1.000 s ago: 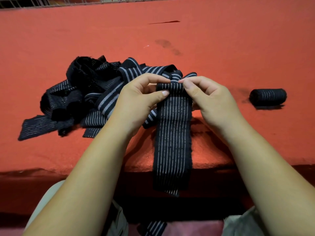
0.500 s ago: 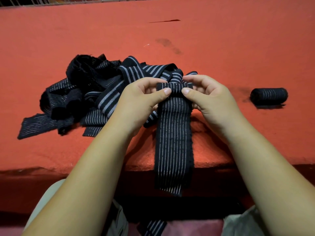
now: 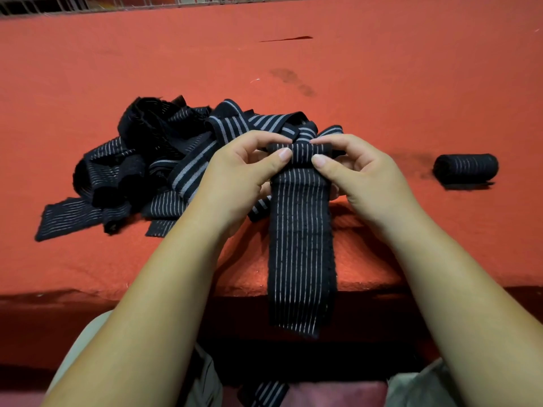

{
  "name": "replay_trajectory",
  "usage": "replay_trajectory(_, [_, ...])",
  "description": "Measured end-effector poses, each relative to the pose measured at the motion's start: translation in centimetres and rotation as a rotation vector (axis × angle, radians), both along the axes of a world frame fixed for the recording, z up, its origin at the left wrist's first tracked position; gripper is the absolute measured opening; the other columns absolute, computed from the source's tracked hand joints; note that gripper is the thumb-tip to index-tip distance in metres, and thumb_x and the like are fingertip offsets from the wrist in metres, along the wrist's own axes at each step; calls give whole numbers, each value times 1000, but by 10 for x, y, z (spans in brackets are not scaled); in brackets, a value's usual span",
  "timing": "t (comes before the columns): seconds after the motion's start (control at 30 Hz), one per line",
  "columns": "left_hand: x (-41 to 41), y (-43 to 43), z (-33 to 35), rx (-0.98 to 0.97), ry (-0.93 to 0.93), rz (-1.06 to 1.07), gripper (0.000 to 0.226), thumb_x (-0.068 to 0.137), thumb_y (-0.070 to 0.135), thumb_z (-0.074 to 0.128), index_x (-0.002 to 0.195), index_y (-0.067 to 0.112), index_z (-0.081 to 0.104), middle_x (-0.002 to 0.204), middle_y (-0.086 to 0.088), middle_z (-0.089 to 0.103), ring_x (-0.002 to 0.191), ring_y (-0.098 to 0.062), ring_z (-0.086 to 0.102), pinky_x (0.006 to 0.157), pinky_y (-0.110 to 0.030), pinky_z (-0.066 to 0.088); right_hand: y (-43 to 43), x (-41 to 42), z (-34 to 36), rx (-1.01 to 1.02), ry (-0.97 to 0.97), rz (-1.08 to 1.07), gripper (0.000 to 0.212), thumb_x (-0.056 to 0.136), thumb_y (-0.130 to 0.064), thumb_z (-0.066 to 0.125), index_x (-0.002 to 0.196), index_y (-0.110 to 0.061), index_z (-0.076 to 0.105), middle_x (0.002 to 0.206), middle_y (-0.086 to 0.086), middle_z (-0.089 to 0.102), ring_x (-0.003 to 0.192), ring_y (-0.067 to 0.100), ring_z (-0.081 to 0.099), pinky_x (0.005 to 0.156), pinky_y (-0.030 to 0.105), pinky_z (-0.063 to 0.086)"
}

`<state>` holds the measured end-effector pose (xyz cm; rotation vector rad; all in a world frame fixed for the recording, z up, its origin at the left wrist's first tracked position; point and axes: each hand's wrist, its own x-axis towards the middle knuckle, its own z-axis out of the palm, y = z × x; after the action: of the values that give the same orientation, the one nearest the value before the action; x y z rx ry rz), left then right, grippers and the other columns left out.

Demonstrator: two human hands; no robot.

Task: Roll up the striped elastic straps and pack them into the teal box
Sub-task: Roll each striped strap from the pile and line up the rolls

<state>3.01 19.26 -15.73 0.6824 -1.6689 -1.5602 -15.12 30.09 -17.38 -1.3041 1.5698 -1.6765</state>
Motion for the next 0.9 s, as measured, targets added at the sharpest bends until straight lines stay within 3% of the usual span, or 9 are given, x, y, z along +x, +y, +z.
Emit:
replay_trajectory(0.1, [0, 0, -1, -44, -16, 16, 18, 99, 8, 76, 111, 20, 80, 107, -25, 75, 96, -30, 72, 94, -63, 60, 0, 2, 0, 15, 2, -46, 18, 106, -31, 69, 117, -23, 79, 80, -4, 66, 67, 17, 52, 66, 39, 44])
replay_trajectory(0.17, [-1, 2, 0, -32, -18, 19, 18, 98, 8, 77, 111, 20, 81, 113, -28, 74, 100, -33, 74, 100, -68, 56, -1, 4, -1, 16, -5, -78, 19, 107, -32, 66, 116, -22, 80, 78, -15, 68, 65, 8, 55, 64, 31, 46])
replay_trajectory(0.23, [-1, 2, 1, 10, -12, 11, 16, 98, 11, 78, 114, 14, 81, 115, -25, 76, 108, -35, 77, 99, -62, 61, -1, 4, -1, 4, -31, -93, 19, 108, -25, 65, 117, -18, 80, 74, -20, 67, 64, 0, 56, 61, 20, 46])
replay_trajectory(0.37, [-2, 1, 0, 97, -23, 22, 26, 99, 31, 80, 110, 7, 80, 116, -27, 77, 110, -40, 77, 87, -38, 63, -3, 5, -3, -13, -53, -79, 17, 105, -19, 69, 118, -18, 79, 70, -21, 62, 62, -1, 53, 59, 18, 43])
replay_trajectory(0.43, [-2, 1, -1, 111, -10, 34, 25, 99, 26, 79, 111, 4, 79, 113, -24, 79, 105, -36, 79, 82, -34, 63, -3, 7, -2, -27, -69, -59, 19, 104, -14, 69, 120, -17, 77, 74, -20, 64, 64, -3, 56, 61, 14, 44])
replay_trajectory(0.57, [-2, 0, -1, 88, 12, 88, 17, 94, 13, 83, 109, 8, 79, 99, -8, 80, 95, -22, 79, 91, -41, 66, -5, 8, -1, 21, -159, -21, 23, 104, -9, 68, 126, -13, 71, 70, -18, 68, 62, -4, 59, 59, 13, 46])
replay_trajectory(0.67, [-1, -1, -2, 64, 16, 104, 20, 91, 10, 85, 109, 14, 78, 83, 7, 77, 88, -13, 77, 89, -37, 64, -3, 2, -1, 82, -63, -13, 18, 104, -20, 69, 120, -18, 77, 75, -12, 66, 67, 4, 55, 64, 24, 45])
replay_trajectory(0.77, [-2, -1, -3, 77, 45, 103, 28, 88, 11, 88, 114, 14, 77, 87, 6, 78, 96, -18, 79, 97, -45, 63, -1, 0, 1, 73, -45, -16, 19, 103, -19, 71, 121, -20, 77, 84, -3, 66, 69, 6, 56, 70, 34, 46])
replay_trajectory(0.9, [-3, 4, 0, 93, 42, 76, 18, 92, 14, 86, 107, 16, 75, 86, 7, 79, 93, -18, 80, 84, -37, 65, 1, 2, 4, -33, -86, -13, 29, 101, 0, 68, 127, -12, 73, 92, -7, 74, 77, 3, 64, 69, 23, 52])
